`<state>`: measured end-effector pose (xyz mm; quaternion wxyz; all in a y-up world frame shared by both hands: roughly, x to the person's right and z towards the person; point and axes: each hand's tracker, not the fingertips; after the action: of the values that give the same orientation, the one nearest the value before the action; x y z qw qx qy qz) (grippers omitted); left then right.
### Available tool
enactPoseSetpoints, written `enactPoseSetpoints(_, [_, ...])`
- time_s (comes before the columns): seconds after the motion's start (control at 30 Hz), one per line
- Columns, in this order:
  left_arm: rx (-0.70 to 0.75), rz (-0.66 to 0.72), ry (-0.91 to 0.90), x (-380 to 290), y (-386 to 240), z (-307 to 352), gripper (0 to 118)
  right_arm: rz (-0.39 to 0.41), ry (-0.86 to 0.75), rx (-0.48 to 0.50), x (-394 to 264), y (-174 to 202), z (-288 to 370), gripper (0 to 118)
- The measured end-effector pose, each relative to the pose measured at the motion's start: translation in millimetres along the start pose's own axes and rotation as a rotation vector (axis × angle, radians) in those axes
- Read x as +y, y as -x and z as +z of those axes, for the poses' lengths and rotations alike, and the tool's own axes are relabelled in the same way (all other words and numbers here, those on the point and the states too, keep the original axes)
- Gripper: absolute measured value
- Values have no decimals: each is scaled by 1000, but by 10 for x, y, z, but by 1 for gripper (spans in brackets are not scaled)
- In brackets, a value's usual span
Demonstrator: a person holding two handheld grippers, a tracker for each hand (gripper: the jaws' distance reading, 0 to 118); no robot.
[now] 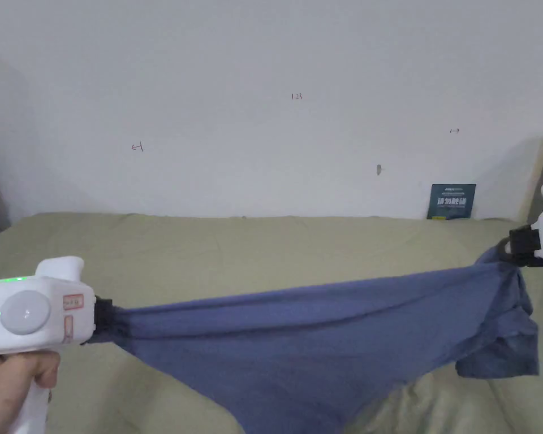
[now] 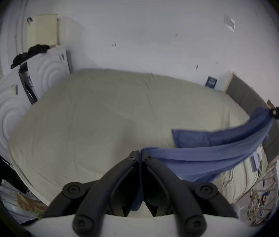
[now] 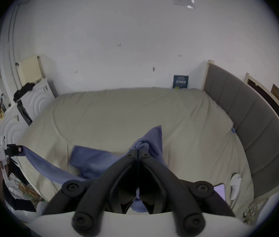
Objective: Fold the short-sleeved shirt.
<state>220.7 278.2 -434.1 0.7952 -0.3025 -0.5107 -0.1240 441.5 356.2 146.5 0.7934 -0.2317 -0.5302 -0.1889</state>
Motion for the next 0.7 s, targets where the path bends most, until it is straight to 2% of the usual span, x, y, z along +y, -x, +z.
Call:
enactPoseSetpoints(0.3, [34,-49,-214,769,-187,833,0,18,-149,-11,394,173,776,3])
enactPoseSetpoints(0.33, [57,-49,-171,859,-204,848,0,20,-158,-10,439,193,835,3])
enactPoseSetpoints(0.43, [40,-13,-191,1068,-176,960,0,18,-186,-14,557,243,931,3])
enactPoseSetpoints(0.57, [97,-66,-217,1251,-288,1040,0,15,-201,-31,718,263,916,3])
enactPoseSetpoints(0.7, [101,-34,-239,1467,-351,967,0,11,-217,-48,898,278,806,3])
